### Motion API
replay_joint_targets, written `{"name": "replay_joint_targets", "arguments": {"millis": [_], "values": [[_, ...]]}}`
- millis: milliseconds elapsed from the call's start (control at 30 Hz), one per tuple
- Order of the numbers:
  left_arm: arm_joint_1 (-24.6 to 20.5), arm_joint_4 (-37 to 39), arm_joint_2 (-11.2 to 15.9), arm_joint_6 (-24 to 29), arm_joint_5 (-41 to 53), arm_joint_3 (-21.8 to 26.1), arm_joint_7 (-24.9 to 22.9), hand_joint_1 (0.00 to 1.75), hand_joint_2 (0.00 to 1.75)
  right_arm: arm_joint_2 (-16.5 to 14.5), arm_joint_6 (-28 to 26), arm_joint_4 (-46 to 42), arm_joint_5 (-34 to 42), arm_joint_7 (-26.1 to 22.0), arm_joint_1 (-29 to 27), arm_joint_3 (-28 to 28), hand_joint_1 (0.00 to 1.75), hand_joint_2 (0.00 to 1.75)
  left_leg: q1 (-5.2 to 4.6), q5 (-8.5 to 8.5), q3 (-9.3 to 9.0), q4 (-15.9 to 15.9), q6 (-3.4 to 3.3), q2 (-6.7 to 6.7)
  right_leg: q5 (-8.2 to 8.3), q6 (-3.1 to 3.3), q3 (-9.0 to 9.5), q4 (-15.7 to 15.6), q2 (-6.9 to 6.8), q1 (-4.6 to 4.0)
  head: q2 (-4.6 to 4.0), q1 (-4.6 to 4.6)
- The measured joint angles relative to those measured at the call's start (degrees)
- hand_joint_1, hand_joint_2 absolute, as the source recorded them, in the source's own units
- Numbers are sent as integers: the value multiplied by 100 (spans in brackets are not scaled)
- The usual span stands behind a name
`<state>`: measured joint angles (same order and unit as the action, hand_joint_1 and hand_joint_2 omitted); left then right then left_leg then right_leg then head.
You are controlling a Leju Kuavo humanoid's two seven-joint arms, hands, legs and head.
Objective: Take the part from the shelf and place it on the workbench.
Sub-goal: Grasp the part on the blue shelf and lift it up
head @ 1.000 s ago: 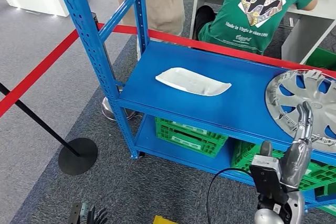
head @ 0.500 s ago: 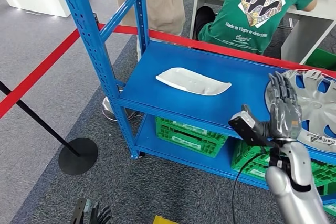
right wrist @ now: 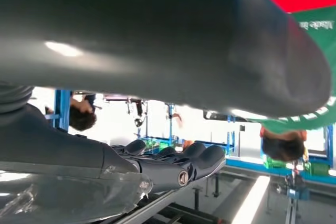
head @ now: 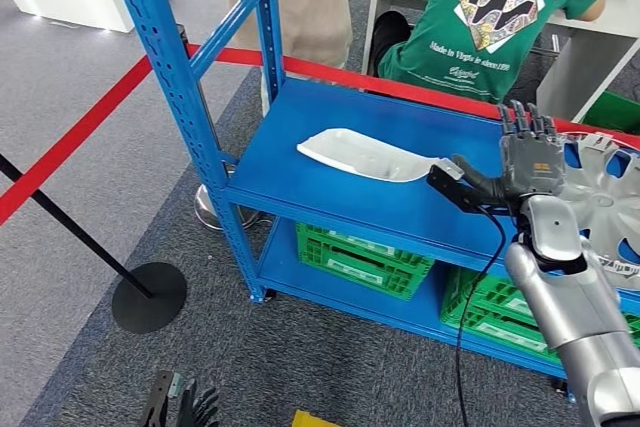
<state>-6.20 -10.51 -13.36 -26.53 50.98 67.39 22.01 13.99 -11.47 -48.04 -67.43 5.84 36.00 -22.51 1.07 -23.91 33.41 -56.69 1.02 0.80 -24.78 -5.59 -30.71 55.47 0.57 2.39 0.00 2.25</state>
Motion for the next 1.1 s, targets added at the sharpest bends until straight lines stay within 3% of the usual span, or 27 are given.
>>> {"name": "replay_joint_targets", "arguments": {"millis": [200,333,733,1100], "values": [[-5,1,-6,12,-3,-3,-5,0,0,4,10,364,-33,65,140,-84,0,0,0,0,1,0,0,0,0,0,-4,0,0,0,0,2],[-3,0,-5,35,-27,-3,-22,0,0,69,12,589,-46,280,185,-73,0,175,0,0,2,0,0,1,0,0,-5,0,-2,0,0,2],[0,1,-8,72,-93,-1,-57,0,0,505,75,1164,-293,822,66,516,0,175,-2,0,7,0,-1,2,0,0,-9,-1,-2,1,0,1],[3,0,-13,102,-99,-1,-77,0,0,611,110,1365,-363,925,-97,849,0,175,-1,0,8,0,0,2,0,0,-10,0,-2,1,0,1]]}}
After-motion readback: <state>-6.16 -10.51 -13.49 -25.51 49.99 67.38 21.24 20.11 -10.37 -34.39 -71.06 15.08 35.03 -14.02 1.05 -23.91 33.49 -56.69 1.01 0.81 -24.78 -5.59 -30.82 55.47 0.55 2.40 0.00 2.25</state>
